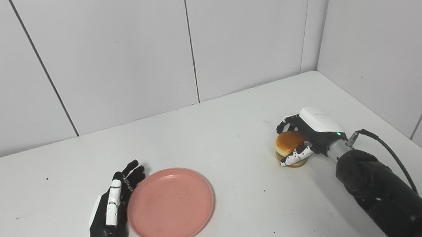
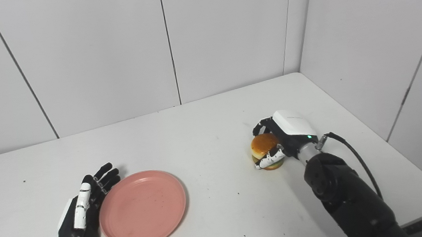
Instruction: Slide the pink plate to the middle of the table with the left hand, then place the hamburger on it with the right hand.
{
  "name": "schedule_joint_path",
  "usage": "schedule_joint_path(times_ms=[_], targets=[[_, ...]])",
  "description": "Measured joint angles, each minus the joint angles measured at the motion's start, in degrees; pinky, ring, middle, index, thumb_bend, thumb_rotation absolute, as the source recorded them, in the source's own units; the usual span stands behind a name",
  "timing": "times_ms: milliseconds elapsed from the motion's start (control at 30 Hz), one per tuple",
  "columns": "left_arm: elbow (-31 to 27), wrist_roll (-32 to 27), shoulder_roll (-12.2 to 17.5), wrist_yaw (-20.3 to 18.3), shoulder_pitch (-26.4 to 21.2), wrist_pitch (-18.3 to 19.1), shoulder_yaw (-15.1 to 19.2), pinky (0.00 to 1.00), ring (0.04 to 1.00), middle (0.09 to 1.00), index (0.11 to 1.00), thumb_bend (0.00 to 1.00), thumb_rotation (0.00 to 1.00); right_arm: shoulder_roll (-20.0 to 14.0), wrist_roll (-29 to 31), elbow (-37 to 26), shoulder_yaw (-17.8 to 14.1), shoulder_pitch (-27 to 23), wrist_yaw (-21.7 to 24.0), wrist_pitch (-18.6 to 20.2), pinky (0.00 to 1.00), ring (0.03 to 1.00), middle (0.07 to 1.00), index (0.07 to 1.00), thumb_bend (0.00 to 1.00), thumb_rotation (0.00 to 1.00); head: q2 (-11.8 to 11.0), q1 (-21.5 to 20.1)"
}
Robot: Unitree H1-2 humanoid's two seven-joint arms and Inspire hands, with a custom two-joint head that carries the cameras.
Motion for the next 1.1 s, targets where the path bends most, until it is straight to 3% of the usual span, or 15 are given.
schedule_joint_path(times_ms=[100,233,467,500,600,633,733,867,967,1067,1100], targets=[[-0.1,0.0,0.0,0.0,0.0,0.0,-0.1,0.87,0.881,0.853,0.822,0.49,1.0,1.1,1.5,-2.0,-0.6,0.1,-0.7,-0.8,0.12,0.191,0.469,0.488,0.54,0.0,-0.2,0.7],[0.0,0.0,-0.1,0.0,0.0,0.0,-0.1,0.88,0.881,0.856,0.821,0.47,1.0,3.6,2.6,-4.7,-0.5,0.0,-2.5,-3.1,0.12,0.185,0.469,0.48,0.52,0.0,-0.1,0.9],[0.0,0.1,-0.4,0.1,0.1,0.0,-0.1,0.88,0.876,0.849,0.813,0.48,1.0,7.6,4.1,-3.7,2.5,-1.2,-2.6,-6.6,0.14,0.204,0.47,0.479,0.52,0.0,-0.2,2.5],[0.0,0.2,-0.4,0.1,0.1,0.0,-0.2,0.88,0.879,0.851,0.819,0.5,1.0,7.7,4.4,-3.0,2.9,-1.6,-2.5,-6.9,0.16,0.225,0.421,0.489,0.52,0.0,-0.1,3.5],[-0.2,0.4,-0.4,0.2,0.1,0.0,-0.4,0.88,0.878,0.848,0.82,0.5,1.0,8.4,5.4,-2.1,4.1,-2.5,-2.3,-9.5,0.17,0.231,0.393,0.492,0.51,0.0,0.1,4.7],[-0.3,0.9,-0.5,0.3,0.2,0.0,-0.4,0.87,0.875,0.846,0.82,0.49,1.0,8.9,5.7,-2.1,4.5,-2.7,-2.3,-10.0,0.15,0.215,0.438,0.484,0.52,0.0,0.1,4.7],[-0.3,1.3,-0.9,0.9,0.2,0.0,-0.5,0.86,0.874,0.85,0.824,0.48,1.0,11.0,4.8,-2.0,6.1,-3.4,-2.2,-10.0,0.11,0.171,0.467,0.478,0.52,0.0,0.5,7.8],[-0.2,1.3,-1.7,1.2,0.2,-0.1,-0.7,0.88,0.873,0.855,0.825,0.47,1.0,13.8,4.6,-0.5,7.8,-4.2,-2.0,-10.1,0.12,0.173,0.469,0.479,0.52,0.0,0.6,8.8],[0.1,1.6,-1.9,1.3,0.2,-0.8,-1.0,0.89,0.873,0.86,0.829,0.46,1.0,14.2,4.4,-0.1,8.8,-4.7,-1.3,-10.2,0.13,0.199,0.47,0.48,0.52,0.0,0.5,11.4],[0.7,1.7,-1.9,1.3,0.1,-1.8,-1.2,0.89,0.882,0.868,0.839,0.45,1.0,14.3,4.3,0.6,9.6,-5.4,-0.9,-10.3,0.16,0.228,0.41,0.503,0.51,0.0,0.5,12.6],[0.9,1.7,-2.0,1.4,0.1,-2.0,-1.3,0.89,0.885,0.87,0.84,0.44,1.0,14.5,4.4,0.9,9.8,-5.7,-0.7,-10.3,0.17,0.229,0.439,0.492,0.52,0.0,0.4,13.9]])
